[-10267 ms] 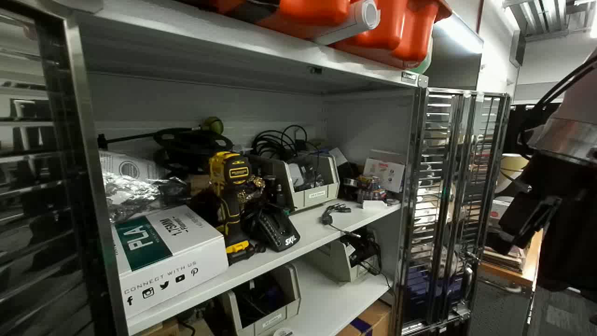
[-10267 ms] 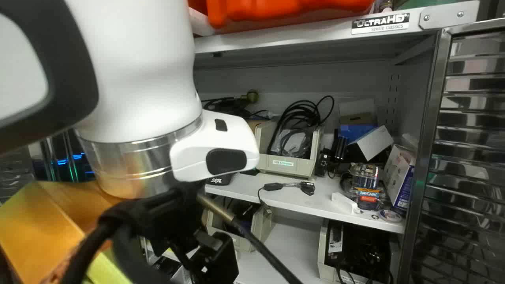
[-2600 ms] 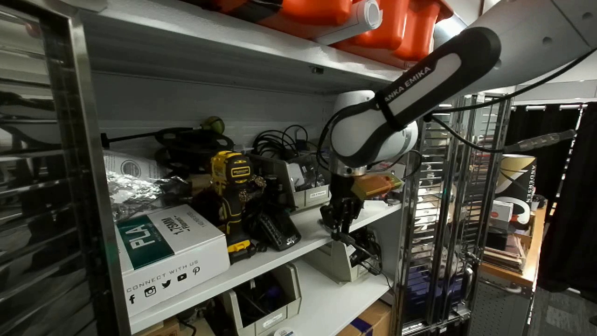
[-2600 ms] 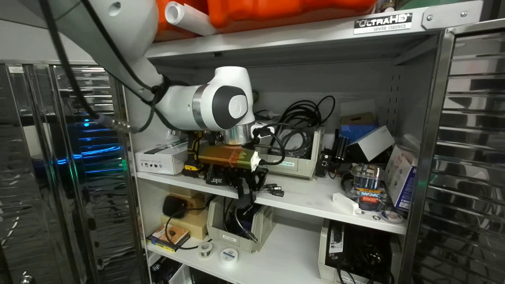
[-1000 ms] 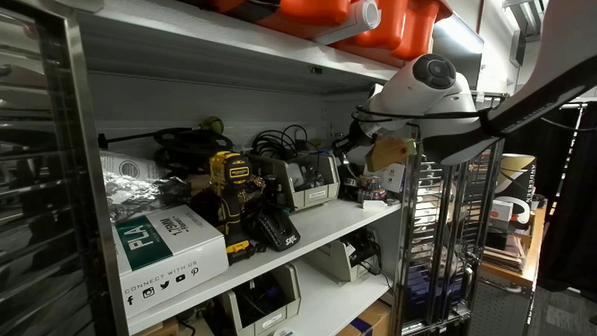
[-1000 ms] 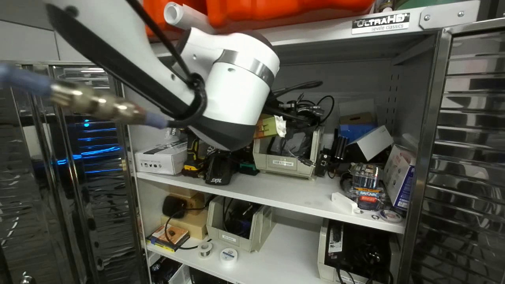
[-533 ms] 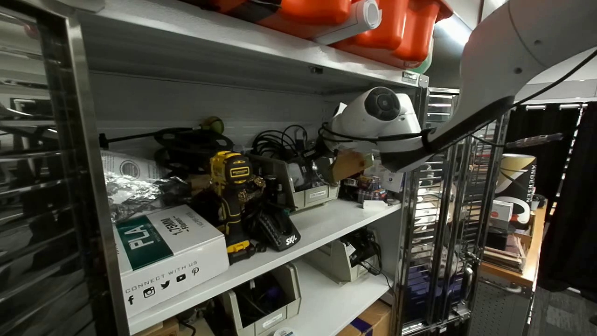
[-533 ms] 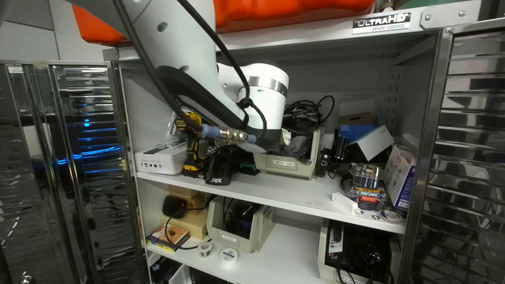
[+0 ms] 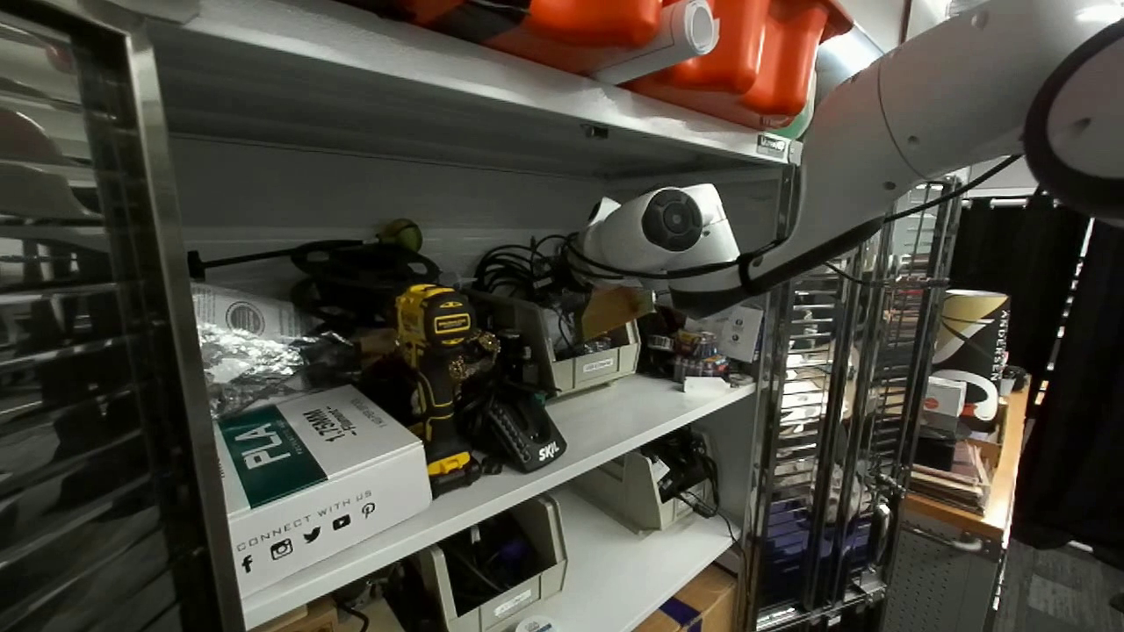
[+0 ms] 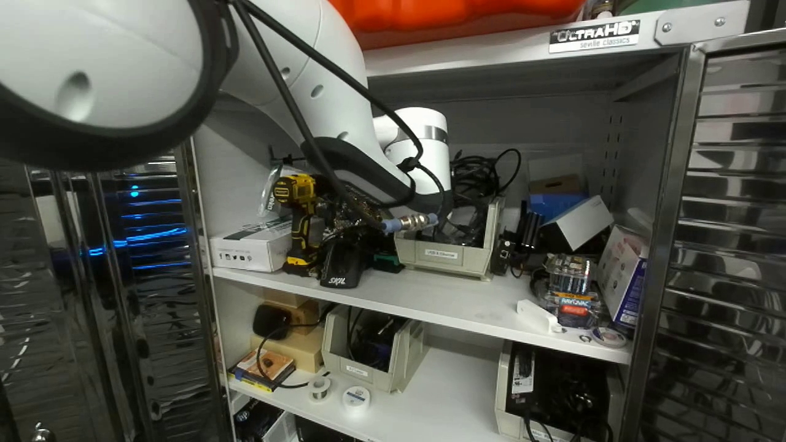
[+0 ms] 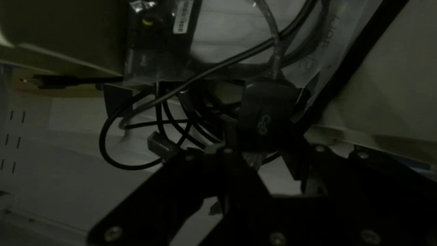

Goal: Pick up the black cable and put it in the box

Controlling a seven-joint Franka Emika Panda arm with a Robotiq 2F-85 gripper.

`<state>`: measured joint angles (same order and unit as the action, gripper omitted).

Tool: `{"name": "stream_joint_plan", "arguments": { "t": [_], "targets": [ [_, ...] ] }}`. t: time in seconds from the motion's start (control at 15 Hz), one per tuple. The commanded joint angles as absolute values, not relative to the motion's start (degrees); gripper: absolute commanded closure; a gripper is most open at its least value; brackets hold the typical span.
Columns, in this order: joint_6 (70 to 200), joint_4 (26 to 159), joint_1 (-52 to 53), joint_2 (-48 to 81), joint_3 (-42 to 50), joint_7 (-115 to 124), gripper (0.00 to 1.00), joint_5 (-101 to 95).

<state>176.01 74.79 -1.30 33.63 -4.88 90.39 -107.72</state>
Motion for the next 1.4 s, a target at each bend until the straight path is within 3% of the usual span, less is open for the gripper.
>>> {"name": "stream_joint_plan", "arguments": {
  "t": [0.0, 0.07, 0.13, 0.27, 0.53, 1.33],
  "targets": [
    [177.2, 68.5, -1.2, 38.4, -5.9, 90.4, 0.86, -109.0],
    [176.9, 69.9, -1.0, 38.3, -5.6, 88.3, 0.78, -107.8],
    [176.5, 70.9, -0.9, 38.0, -5.4, 87.4, 0.40, -107.3],
    [176.3, 72.2, -1.0, 37.0, -5.2, 87.0, 0.33, -106.7],
    [176.3, 78.3, -1.8, 32.9, -4.5, 84.9, 0.02, -102.4],
    [175.5, 111.0, -6.8, 14.0, -7.9, 59.2, 0.00, -74.3]
  ]
}}
